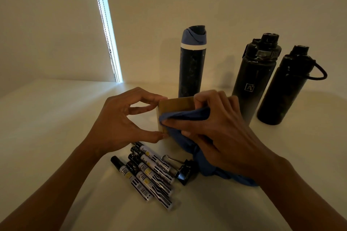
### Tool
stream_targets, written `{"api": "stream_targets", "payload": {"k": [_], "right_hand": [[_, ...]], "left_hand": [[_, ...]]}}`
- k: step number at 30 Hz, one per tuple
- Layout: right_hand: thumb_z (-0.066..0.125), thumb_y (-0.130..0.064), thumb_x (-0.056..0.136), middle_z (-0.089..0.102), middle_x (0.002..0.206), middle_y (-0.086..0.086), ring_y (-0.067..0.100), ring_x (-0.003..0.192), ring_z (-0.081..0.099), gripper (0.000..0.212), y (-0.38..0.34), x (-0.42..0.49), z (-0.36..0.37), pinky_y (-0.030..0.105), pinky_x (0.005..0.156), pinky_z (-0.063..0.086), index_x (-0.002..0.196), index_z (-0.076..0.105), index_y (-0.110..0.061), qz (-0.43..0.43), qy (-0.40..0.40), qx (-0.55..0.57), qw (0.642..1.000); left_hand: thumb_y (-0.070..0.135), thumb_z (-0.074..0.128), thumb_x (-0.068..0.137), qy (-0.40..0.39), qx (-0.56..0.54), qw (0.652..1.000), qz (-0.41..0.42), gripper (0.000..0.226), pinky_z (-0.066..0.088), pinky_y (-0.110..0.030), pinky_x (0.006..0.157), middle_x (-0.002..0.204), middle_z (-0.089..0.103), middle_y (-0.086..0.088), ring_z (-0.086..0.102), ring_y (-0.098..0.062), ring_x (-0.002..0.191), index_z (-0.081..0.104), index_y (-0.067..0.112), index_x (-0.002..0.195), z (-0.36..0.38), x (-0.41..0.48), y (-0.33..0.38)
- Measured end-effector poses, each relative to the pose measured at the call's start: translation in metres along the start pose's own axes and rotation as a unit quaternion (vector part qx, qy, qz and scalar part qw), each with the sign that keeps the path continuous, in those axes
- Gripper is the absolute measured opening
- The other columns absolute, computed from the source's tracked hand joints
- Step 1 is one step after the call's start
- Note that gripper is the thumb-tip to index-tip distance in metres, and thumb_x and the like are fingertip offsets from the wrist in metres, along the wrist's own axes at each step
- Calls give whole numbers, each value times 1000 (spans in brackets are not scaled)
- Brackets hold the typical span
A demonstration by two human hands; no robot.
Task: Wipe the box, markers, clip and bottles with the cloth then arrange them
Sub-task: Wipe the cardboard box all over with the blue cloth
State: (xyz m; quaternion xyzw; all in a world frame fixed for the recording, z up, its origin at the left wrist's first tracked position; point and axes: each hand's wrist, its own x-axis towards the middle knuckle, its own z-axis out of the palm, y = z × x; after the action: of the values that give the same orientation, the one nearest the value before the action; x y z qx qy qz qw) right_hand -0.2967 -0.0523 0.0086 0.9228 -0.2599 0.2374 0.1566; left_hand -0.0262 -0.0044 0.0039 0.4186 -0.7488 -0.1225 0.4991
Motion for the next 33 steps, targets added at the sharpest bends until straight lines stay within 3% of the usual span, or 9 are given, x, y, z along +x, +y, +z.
{"api": "stream_targets", "payload": {"k": [3,9,13,19,25,33], "right_hand": [[54,-39,92,41,125,3,21,113,36,51,7,-17,-5,39,90,33,139,44,-57,-5,-25,-2,1000],[56,-30,97,41,116,5,23,106,39,51,42,-31,-20,38,87,31,142,46,-49,86,60,-18,994],[51,-50,97,36,114,1,17,104,34,53,42,-29,-17,34,88,33,148,42,-39,130,67,13,989],[51,-77,84,32,116,0,11,107,29,86,33,-23,-19,31,91,31,152,38,-28,124,46,11,991],[61,-76,76,34,116,2,15,106,35,93,34,-24,-21,34,90,36,151,40,-26,131,49,19,990],[73,-72,68,34,124,-1,10,107,38,100,45,-32,-18,38,94,46,151,38,-29,176,68,98,977]], "left_hand": [[16,100,60,4,1,1000,-8,70,59,-44,100,121,73,-1,68,-28,118,70,12,122,0,0,0],[22,100,61,15,24,1000,-10,71,60,-47,98,122,72,-1,68,-28,119,69,10,124,-2,0,-1],[28,99,60,15,37,999,-3,71,60,-42,98,122,72,2,68,-25,119,69,14,122,1,0,7],[25,101,60,10,51,998,31,73,60,-37,98,123,71,0,67,-27,119,68,10,124,7,0,13],[34,98,66,9,55,997,44,71,59,-33,98,124,70,0,67,-27,120,67,11,125,11,-1,13],[30,100,66,-2,22,1000,-1,73,59,-45,100,128,67,1,63,-29,125,65,11,128,6,-3,1]]}}
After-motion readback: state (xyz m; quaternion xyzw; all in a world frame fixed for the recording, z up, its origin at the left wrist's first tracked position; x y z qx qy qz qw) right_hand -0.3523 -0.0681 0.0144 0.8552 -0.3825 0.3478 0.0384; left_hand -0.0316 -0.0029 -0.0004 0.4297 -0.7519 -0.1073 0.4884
